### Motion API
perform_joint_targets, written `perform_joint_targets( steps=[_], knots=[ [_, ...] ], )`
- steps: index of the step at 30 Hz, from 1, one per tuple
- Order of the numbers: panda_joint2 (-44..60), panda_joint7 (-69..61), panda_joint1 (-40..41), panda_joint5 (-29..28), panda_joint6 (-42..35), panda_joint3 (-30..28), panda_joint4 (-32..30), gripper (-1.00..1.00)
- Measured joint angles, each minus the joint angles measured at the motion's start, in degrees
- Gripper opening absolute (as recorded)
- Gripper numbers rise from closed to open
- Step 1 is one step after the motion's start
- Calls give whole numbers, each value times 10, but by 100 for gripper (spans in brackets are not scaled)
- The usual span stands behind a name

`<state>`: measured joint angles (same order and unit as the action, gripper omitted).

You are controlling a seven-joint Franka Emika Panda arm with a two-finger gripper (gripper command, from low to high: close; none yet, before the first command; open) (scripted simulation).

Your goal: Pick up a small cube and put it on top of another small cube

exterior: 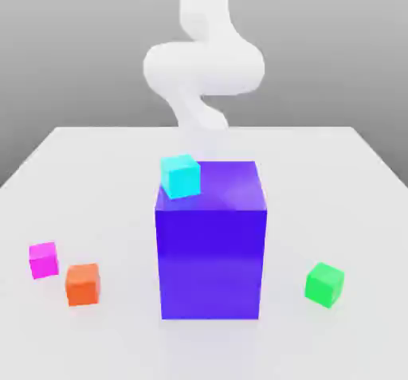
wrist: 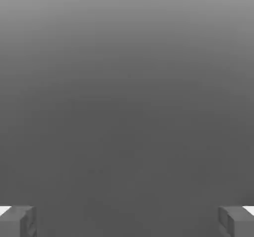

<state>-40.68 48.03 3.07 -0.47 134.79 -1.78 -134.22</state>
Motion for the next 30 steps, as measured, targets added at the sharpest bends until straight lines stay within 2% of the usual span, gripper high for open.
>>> perform_joint_targets(
  steps=[13, 17, 21, 24, 28, 29, 30],
  knots=[
    [272, 100, 154, -3, 160, -118, -128, 0],
    [356, 116, 195, 16, 208, -160, -167, 0],
    [443, 114, 252, 59, 255, -186, -206, 0],
    [507, 79, 280, 118, 298, -158, -207, 0],
    [589, 31, 351, 182, 361, -75, -190, 0],
    [601, 27, 362, 188, 370, -62, -188, -100],
    [601, 27, 362, 188, 370, -62, -188, -100]
  ],
)
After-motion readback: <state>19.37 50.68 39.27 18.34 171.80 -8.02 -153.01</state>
